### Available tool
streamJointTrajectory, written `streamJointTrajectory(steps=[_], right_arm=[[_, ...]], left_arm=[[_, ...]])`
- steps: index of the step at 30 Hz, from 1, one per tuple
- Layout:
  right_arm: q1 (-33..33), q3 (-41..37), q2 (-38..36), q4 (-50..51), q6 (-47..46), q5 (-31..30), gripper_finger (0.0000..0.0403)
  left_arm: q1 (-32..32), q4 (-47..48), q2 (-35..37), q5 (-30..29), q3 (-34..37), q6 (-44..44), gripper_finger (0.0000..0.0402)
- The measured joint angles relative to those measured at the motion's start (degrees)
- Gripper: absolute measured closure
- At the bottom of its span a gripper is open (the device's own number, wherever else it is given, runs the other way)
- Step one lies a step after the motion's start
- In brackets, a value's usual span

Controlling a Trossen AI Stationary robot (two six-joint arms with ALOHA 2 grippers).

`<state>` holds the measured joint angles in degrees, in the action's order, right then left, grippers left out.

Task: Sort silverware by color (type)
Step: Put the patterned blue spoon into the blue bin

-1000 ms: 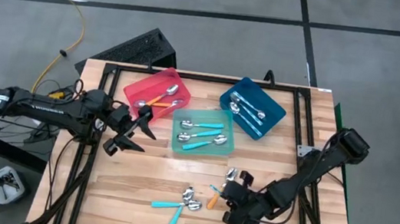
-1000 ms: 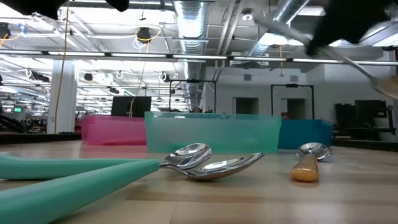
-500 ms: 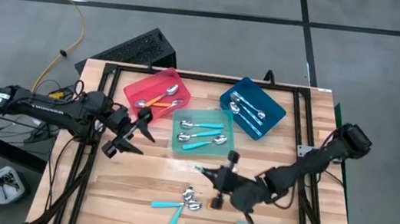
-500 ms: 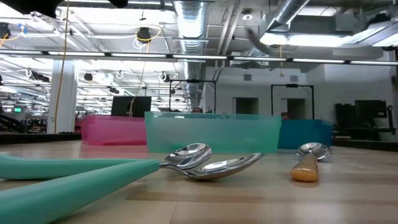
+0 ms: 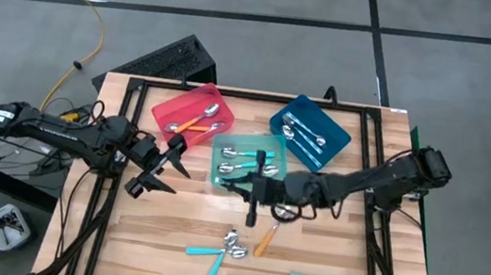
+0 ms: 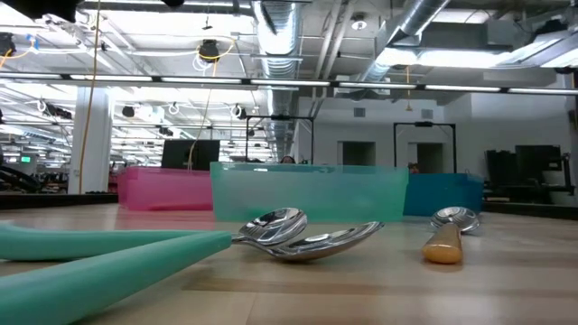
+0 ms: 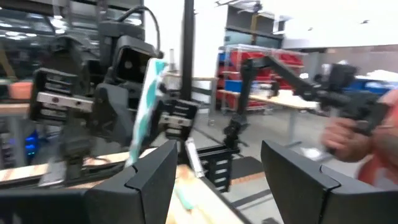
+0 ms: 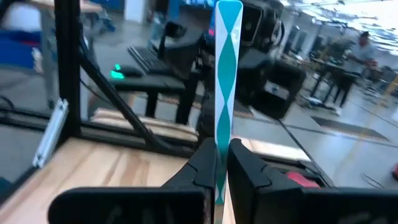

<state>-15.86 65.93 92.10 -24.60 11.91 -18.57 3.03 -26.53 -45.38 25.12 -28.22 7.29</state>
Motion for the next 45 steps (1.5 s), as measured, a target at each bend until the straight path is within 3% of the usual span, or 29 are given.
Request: streamJointTrajectory(steps=[4,13,33,45], right_arm=[[1.82,-0.01,1.01,-2.29,-0.24,5.17,0.0359],[3.25,-0.04,4.82,-7.41,-0.93,8.28,0.0359],[6.3,-0.02,7.8,-13.48,-2.96,13.15,0.0359],[7.83,0.39,13.8,-21.05,-5.91,14.41,0.0359]], left_arm=[[-0.02,-0.26,-0.72,-4.95,0.04,-0.68,0.0184],[-0.02,-0.52,-5.6,-11.93,0.04,-3.5,0.0184],[-0.02,-1.26,-6.41,-12.76,0.04,-4.54,0.0184],[-0.02,-0.14,-6.39,-13.84,0.04,-4.46,0.0184]])
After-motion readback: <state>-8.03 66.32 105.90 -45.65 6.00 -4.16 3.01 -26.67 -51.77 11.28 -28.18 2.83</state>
